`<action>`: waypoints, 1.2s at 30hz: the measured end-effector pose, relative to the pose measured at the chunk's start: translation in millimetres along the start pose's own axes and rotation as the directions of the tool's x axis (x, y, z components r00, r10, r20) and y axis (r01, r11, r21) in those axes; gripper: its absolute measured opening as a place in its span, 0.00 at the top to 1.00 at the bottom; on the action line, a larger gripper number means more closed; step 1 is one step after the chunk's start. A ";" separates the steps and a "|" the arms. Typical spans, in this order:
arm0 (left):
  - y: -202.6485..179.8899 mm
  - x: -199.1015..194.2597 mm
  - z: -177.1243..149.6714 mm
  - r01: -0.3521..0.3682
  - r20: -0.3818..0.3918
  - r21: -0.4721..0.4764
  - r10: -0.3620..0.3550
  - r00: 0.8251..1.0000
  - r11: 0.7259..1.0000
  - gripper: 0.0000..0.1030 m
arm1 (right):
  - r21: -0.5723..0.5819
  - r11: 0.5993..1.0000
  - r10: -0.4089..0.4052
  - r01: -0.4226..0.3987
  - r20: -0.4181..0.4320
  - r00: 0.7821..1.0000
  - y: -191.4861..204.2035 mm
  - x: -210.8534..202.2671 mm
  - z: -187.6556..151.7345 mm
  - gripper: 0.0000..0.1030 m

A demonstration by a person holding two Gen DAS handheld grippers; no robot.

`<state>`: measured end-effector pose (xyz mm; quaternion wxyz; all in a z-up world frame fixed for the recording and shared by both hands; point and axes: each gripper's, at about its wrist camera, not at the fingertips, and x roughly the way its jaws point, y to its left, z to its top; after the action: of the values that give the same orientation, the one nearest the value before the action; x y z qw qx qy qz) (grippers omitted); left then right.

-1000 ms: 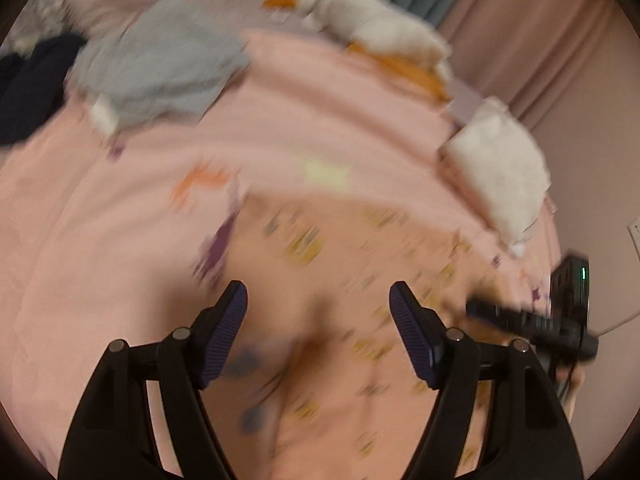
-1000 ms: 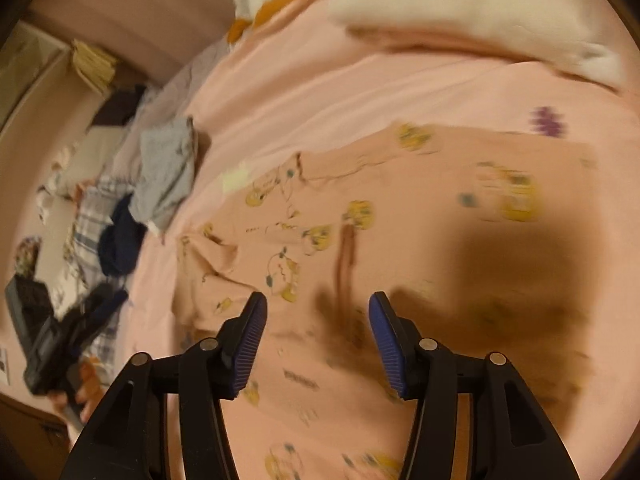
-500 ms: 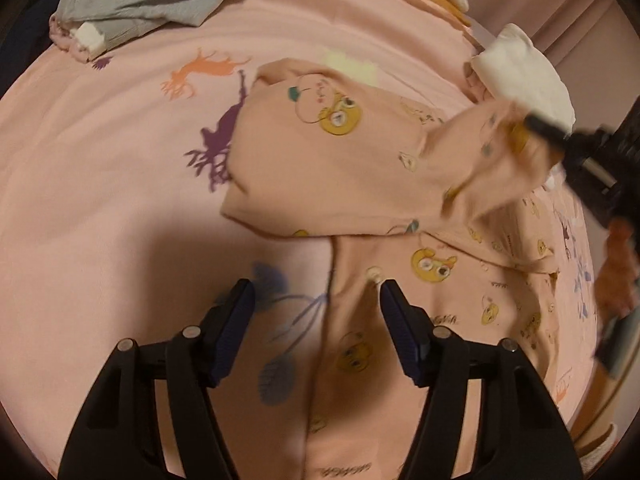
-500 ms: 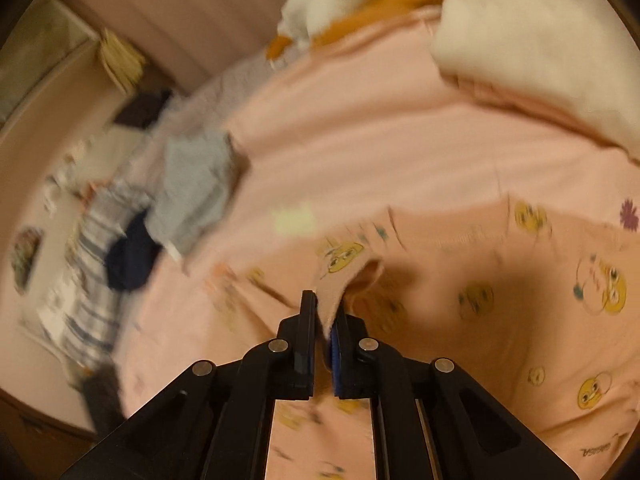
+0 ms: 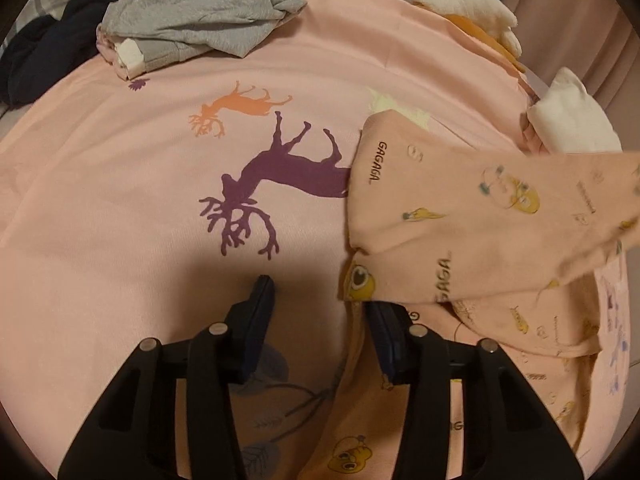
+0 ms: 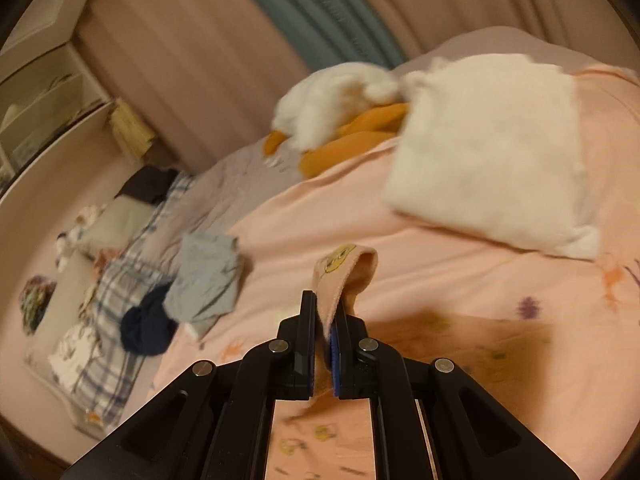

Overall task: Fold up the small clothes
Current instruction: 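Grasp the folded shirt edge with the right gripper and lay it flat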

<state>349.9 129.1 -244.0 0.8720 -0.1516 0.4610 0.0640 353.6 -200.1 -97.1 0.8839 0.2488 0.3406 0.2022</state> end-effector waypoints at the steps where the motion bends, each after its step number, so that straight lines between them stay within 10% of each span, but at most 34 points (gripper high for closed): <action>1: -0.1 0.8 0.7 -0.007 0.003 0.010 0.007 1.000 1.000 0.56 | 0.017 1.000 -0.012 0.012 0.001 1.000 -10.0 -1.8 -0.6 0.92; 9: -8.4 0.6 -3.7 -0.047 0.020 0.115 0.045 0.999 0.992 0.54 | 0.124 0.967 -0.207 0.225 -0.145 0.968 -113.1 14.8 -43.8 0.94; 17: -4.6 1.6 0.3 -0.024 -0.007 0.094 0.025 1.000 0.995 0.54 | 0.098 0.978 -0.151 0.181 -0.260 0.954 -100.4 55.0 -57.7 0.92; 25: -3.1 1.5 -0.3 -0.004 -0.007 0.119 0.005 1.000 0.993 0.53 | 0.159 0.970 -0.135 0.186 -0.286 0.949 -110.2 63.7 -65.3 0.71; 29: -0.3 1.6 0.7 0.024 -0.029 0.114 -0.021 0.999 0.993 0.50 | 0.130 0.959 -0.213 0.250 -0.250 0.945 -110.4 48.8 -56.8 0.44; 32: -0.7 2.0 0.0 0.039 -0.029 0.114 -0.036 0.999 0.993 0.47 | 0.147 0.966 -0.167 0.215 -0.281 0.945 -116.4 58.8 -64.0 0.45; 36: -0.7 1.3 1.1 0.044 -0.034 0.116 -0.040 0.999 0.992 0.47 | 0.156 0.968 -0.157 0.196 -0.233 0.960 -115.9 64.3 -71.5 0.92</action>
<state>351.7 128.8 -244.4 0.8731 -0.1111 0.4744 0.0164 369.3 -236.7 -242.3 0.8300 0.2712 0.4732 0.1172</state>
